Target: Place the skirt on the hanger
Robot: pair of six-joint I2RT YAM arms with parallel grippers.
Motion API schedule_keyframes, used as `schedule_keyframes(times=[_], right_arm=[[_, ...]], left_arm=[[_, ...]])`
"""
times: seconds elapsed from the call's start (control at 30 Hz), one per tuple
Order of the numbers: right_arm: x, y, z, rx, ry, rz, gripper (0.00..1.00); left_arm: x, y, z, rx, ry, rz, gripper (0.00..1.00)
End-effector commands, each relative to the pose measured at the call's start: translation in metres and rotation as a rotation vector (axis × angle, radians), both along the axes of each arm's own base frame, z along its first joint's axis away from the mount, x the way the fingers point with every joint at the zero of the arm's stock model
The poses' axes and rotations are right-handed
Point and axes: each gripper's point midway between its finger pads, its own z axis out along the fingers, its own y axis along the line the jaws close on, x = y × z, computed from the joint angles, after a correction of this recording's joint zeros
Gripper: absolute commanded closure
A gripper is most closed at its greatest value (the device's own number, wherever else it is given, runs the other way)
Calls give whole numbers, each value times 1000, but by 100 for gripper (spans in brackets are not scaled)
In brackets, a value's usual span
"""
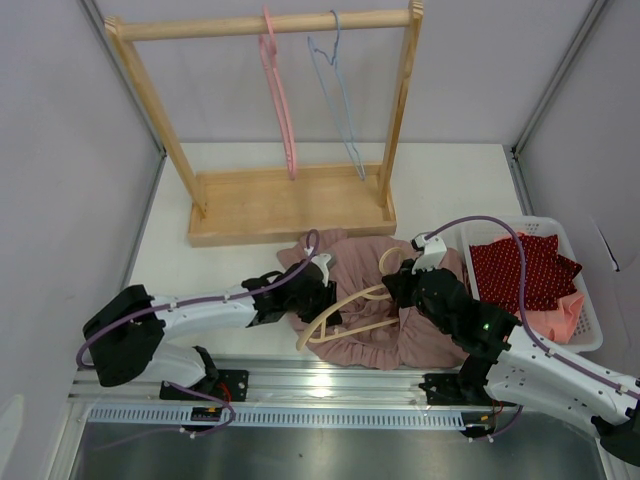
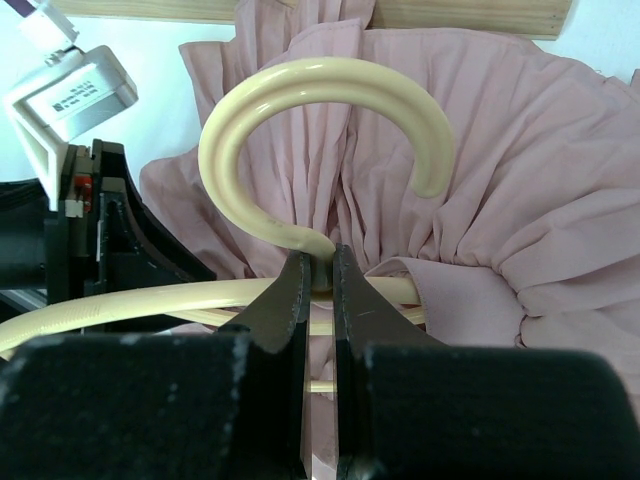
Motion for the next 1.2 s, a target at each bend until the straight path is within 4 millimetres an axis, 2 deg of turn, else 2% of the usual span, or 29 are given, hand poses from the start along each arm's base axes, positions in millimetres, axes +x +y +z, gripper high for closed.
schedule_keyframes(times=[0.0,0.07,0.2,0.27,0.33,0.57,0.6,0.63,0.83,1.07,1.17], right_arm=[[5,4,20,73,-37,-14,100],[5,4,19,72,-36,-14,100],[5,4,19,74,-38,-16,100],[6,4,19,70,-38,-15,100],[7,3,18,66,-38,-20,100],[18,1,16,44,-44,-56,100],[20,1,14,33,-43,-66,100],[24,-3,13,25,-50,-91,100],[43,-19,8,-25,-65,-220,100],[60,-39,7,-99,-109,-347,100],[61,-47,6,-133,-123,-375,100]], left_arm=[[9,-20,17,-51,-38,10,59],[7,-24,15,-58,-28,1,60],[2,-28,12,-78,-12,-13,74],[1,-27,11,-79,-8,-11,91],[1,-24,12,-77,-12,-5,99],[7,5,23,-79,-29,52,100],[4,13,17,-67,-16,61,100],[7,19,22,-81,-20,79,100],[2,45,22,-70,6,127,100],[5,66,31,-91,1,183,100],[8,73,42,-115,-11,197,100]])
